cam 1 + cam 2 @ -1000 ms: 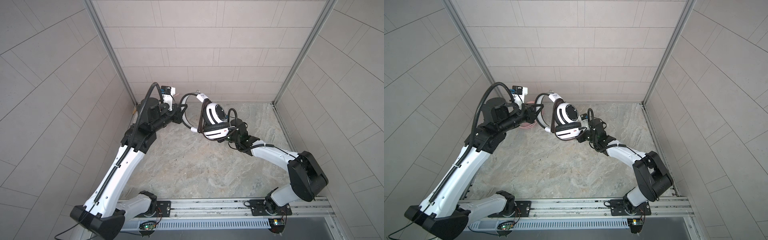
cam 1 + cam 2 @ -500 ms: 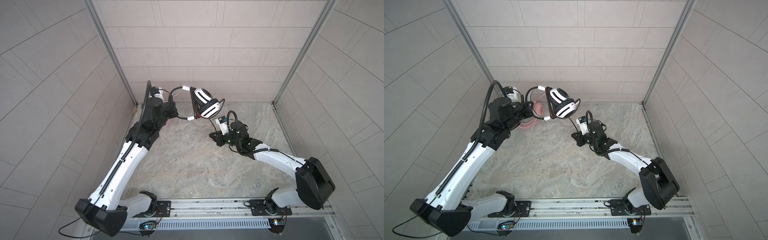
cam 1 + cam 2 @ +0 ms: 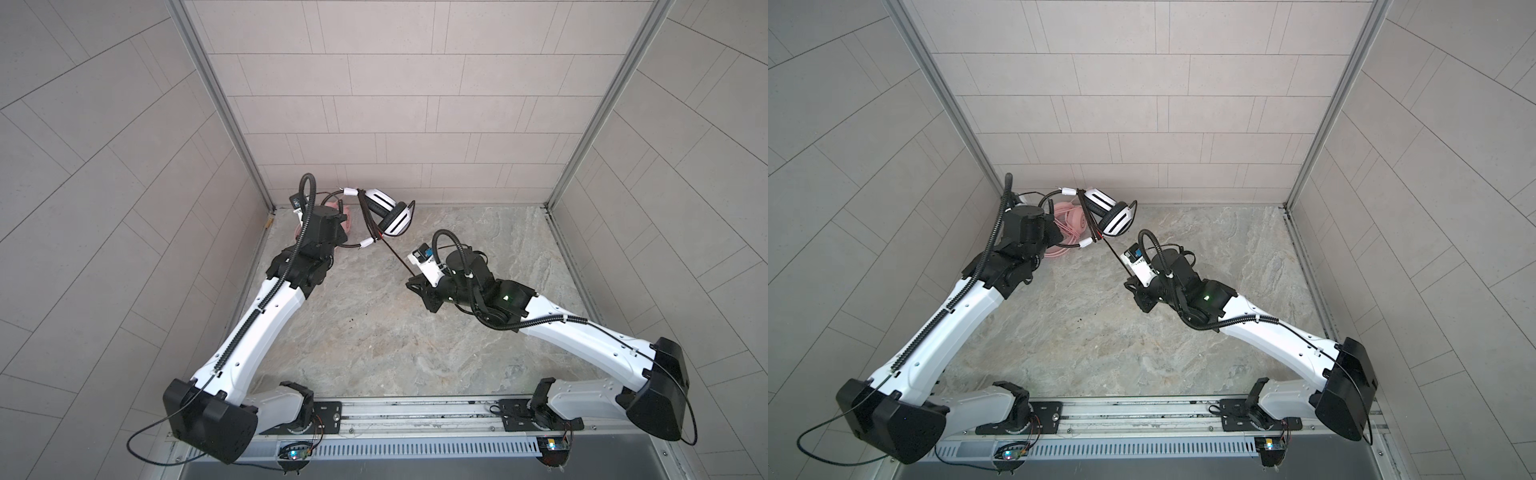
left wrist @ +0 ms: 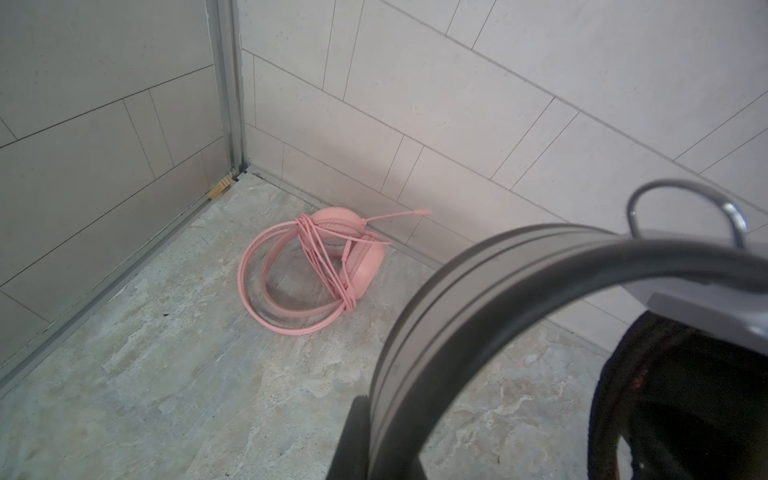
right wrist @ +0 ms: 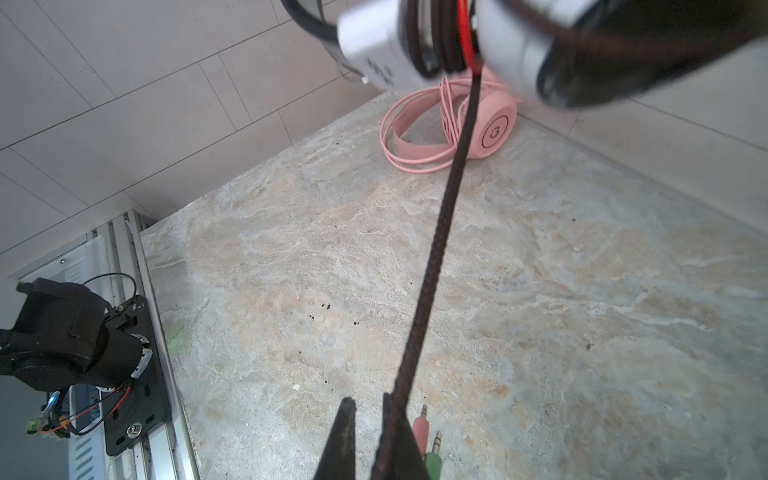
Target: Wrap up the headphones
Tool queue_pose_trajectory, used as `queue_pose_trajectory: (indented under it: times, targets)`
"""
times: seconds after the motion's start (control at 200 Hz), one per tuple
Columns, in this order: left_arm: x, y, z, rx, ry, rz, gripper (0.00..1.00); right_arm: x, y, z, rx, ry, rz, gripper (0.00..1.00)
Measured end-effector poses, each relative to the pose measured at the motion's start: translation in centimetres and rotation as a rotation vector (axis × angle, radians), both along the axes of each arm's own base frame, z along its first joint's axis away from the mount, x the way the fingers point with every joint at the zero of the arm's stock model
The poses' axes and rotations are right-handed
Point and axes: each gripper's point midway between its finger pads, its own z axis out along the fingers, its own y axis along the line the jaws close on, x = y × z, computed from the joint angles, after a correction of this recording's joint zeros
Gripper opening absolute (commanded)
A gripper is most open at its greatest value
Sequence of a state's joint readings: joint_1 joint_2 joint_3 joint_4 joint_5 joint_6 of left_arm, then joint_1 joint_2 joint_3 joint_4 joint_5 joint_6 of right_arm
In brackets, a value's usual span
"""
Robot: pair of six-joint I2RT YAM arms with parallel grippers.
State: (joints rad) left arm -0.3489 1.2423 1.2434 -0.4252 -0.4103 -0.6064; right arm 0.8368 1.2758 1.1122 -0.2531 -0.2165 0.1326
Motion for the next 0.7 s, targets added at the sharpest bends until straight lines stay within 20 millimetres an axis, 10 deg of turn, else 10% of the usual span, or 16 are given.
queue_pose_trajectory:
  times: [0.701]
  targets:
    - [-2.1, -7.8, -7.2, 0.343, 0.266, -0.549, 0.00, 2.1, -2.4, 4.5, -0.217, -0.191, -0.050, 0.07]
